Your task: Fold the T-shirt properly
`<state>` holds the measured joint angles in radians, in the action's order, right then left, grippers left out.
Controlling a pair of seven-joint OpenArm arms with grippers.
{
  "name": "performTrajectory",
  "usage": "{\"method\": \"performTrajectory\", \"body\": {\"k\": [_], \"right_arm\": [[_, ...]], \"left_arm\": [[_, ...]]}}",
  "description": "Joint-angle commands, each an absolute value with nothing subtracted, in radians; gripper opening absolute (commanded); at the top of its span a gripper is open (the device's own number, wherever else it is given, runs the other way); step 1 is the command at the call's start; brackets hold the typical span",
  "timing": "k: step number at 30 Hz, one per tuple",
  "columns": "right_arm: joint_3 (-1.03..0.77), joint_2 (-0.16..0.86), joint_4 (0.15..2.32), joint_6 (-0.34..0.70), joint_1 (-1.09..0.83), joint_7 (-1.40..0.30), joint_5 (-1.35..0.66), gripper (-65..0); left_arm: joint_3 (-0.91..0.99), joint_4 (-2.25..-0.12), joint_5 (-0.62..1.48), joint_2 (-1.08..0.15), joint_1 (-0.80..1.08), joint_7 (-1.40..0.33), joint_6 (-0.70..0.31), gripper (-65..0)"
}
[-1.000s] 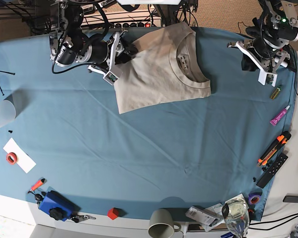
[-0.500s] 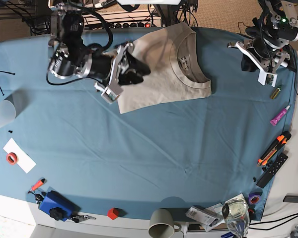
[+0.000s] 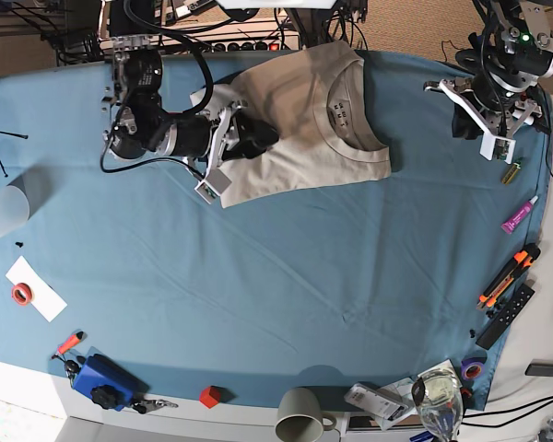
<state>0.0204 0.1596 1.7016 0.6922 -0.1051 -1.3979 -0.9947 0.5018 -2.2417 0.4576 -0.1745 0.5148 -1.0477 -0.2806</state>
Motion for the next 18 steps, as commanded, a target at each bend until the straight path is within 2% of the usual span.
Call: {"method": "performTrajectory", "body": {"k": [1, 6, 13, 18], "right_arm": [[0.017, 0.176, 1.757, 0.698, -0.098, -1.396, -1.034, -43.4], [-0.058, 0.183, 1.961, 0.698, -0.139, -1.396, -1.014, -43.4], [-0.299, 0.183, 2.038, 0.698, -0.311, -1.396, -1.032, -43.4], [-0.495, 0.183, 2.118, 0.698, -0.425, -1.396, -1.032, -43.5]], "left_arm": [[0.508, -2.256, 0.464, -0.183, 0.516, -1.038, -0.267, -56.0], [0.508, -2.256, 0.443, -0.183, 0.516, -1.058, -0.258, -56.0], [0.508, -2.256, 0.4, -0.183, 0.528, -1.077, -0.255, -56.2], [0.508, -2.256, 0.379, -0.183, 0.574, -1.092, -0.2, -61.7]]}}
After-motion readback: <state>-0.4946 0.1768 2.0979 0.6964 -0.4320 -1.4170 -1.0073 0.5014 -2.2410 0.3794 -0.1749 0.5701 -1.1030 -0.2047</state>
